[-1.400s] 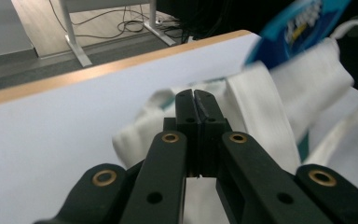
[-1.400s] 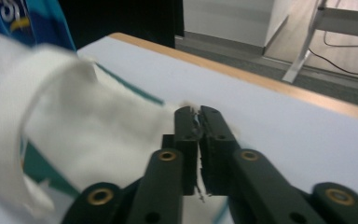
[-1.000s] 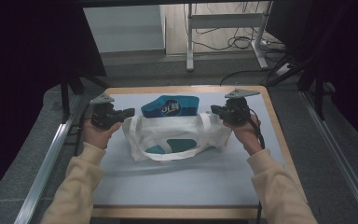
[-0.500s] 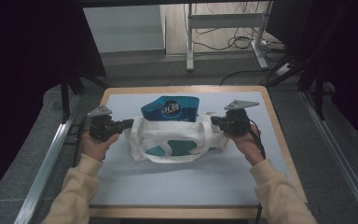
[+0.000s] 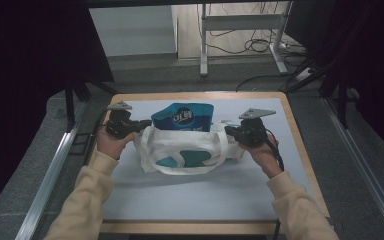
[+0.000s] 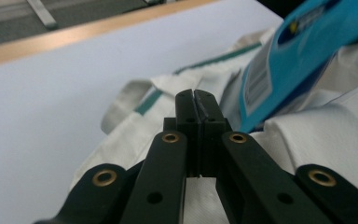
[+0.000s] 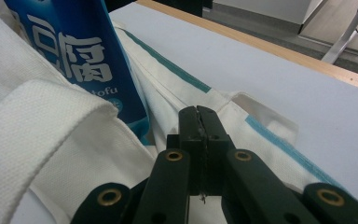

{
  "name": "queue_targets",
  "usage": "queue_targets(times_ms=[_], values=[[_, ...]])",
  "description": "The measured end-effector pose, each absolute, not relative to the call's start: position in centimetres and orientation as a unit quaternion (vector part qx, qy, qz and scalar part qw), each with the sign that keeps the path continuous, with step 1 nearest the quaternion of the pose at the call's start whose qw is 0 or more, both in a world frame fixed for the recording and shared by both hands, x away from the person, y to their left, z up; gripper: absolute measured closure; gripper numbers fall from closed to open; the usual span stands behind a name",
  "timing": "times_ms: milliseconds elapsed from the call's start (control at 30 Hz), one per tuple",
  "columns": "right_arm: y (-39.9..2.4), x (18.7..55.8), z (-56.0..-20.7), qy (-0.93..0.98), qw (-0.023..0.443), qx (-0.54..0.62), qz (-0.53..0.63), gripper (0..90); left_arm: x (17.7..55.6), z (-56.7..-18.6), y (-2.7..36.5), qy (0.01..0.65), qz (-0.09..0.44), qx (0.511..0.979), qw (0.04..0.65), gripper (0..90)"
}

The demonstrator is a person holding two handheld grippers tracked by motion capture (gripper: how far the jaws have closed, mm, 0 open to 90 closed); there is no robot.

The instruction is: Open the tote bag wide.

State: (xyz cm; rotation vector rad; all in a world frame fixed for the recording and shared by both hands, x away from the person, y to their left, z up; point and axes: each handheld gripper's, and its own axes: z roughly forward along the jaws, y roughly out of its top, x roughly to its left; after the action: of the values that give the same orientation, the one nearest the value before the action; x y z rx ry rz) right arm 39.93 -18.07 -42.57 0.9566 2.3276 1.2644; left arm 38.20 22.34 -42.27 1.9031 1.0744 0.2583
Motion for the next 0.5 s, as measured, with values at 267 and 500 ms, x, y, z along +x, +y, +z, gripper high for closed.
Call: queue_targets(times_ms=[267,500], values=[[-18.0,38.5,-42.9,0.819,0.156,0.327,0.444,89.0,35.2,-43.6,22.1,0.416,0.112,0.787,0.442,90.0],[-17.6,37.3,-44.4,0.828,0.147,0.32,0.436,89.0,35.3,-43.5,22.6,0.423,0.111,0.771,0.463,90.0]])
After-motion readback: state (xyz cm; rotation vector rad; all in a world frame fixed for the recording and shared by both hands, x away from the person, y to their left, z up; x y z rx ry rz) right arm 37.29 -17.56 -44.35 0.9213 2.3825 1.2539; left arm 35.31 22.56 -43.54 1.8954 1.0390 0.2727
